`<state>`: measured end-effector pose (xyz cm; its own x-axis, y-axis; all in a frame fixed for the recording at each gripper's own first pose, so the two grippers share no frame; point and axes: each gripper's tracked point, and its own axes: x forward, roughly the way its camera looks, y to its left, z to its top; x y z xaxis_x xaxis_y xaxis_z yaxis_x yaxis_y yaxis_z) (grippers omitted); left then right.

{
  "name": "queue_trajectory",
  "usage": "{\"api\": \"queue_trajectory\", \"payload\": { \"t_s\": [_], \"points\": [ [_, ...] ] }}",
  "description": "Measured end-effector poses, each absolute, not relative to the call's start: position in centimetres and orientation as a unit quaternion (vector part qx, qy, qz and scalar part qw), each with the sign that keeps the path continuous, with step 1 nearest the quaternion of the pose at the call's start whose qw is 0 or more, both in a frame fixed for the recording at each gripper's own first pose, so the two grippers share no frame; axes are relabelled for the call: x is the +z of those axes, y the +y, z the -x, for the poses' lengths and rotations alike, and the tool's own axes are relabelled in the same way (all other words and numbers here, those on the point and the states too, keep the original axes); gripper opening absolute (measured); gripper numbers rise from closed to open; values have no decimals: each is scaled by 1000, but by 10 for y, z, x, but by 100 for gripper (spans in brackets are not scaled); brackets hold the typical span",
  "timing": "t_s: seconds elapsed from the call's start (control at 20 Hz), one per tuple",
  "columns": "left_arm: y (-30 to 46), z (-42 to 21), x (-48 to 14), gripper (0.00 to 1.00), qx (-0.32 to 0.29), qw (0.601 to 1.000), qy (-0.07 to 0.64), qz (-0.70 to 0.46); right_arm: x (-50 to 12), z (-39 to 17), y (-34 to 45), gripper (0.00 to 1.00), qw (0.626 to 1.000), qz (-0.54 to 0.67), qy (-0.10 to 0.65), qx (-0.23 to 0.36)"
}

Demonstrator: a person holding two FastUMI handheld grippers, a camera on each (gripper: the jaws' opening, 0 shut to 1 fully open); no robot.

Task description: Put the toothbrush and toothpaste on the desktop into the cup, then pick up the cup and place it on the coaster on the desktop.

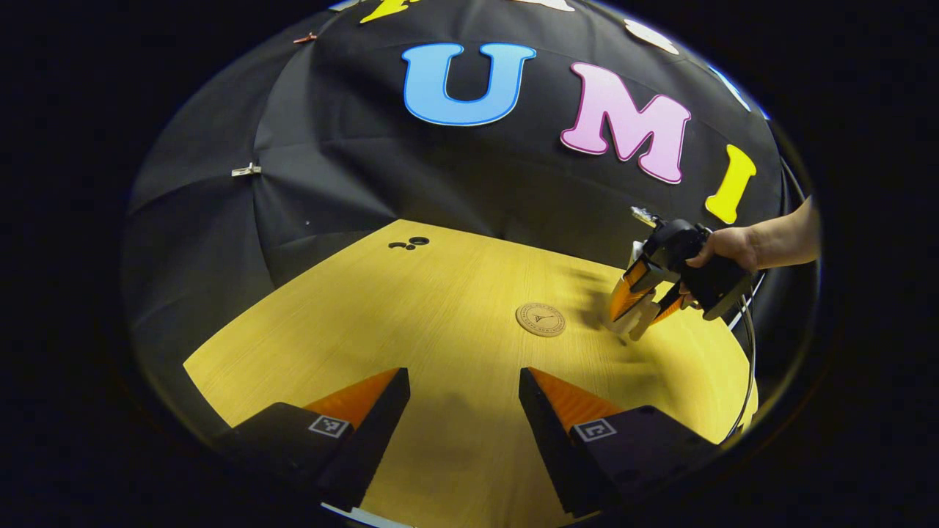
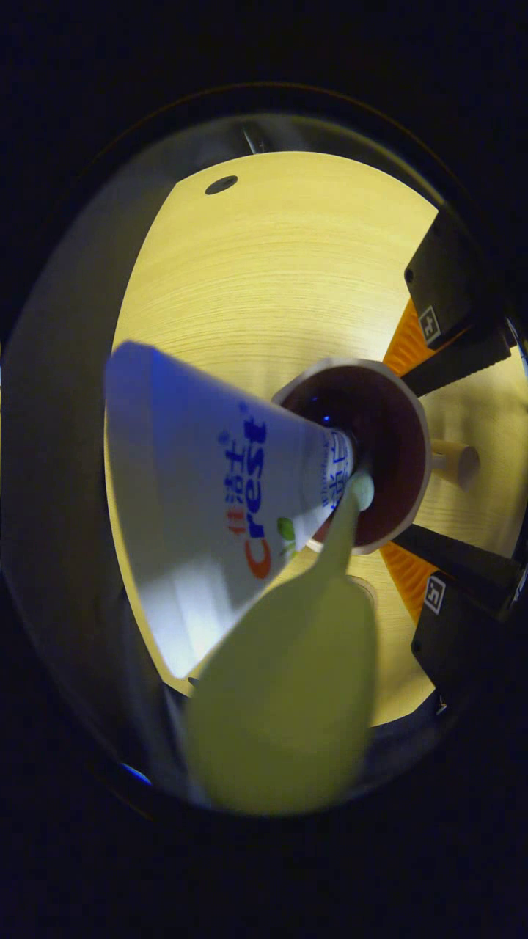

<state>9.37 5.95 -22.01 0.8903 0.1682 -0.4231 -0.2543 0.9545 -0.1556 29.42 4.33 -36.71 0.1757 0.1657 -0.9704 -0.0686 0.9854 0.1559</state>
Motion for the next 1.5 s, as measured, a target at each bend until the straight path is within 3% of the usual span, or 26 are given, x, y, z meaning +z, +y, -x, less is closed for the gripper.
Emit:
{"api": "queue_trajectory", "payload": {
  "t_s": [0.1, 0.2, 0.4, 0.45, 0.55, 0.6, 0.65, 0.7, 0.75, 0.85, 1.5],
  "points": [
    [53, -100, -217, 95, 100, 970, 202, 94, -372, -286, 45, 94, 758, -24, 647, 82],
    [47, -104, -214, 95, 89, 972, 200, 90, -374, -287, 45, 73, 758, -12, 646, 87],
    [36, -108, -215, 94, 77, 972, 203, 90, -377, -290, 50, 66, 759, -32, 645, 79],
    [34, -107, -216, 95, 75, 972, 204, 92, -378, -290, 50, 48, 758, -37, 646, 75],
    [30, -107, -218, 94, 73, 971, 207, 94, -377, -291, 49, 37, 758, -39, 646, 77],
    [28, -105, -219, 94, 73, 971, 208, 95, -377, -290, 49, 37, 758, -34, 646, 82],
    [27, -104, -220, 94, 73, 971, 209, 94, -378, -290, 50, 30, 759, -27, 644, 91],
    [27, -103, -220, 94, 74, 970, 209, 95, -377, -290, 49, 41, 760, -22, 642, 98],
    [26, -101, -222, 94, 74, 970, 211, 96, -381, -289, 49, 34, 764, -16, 637, 103],
    [26, -101, -223, 94, 76, 969, 214, 98, -374, -288, 46, 29, 765, -4, 634, 115],
    [17, -96, -219, 93, 61, 972, 212, 84, -348, -286, 77, 29, 781, 29, 605, 152]
  ]
}}
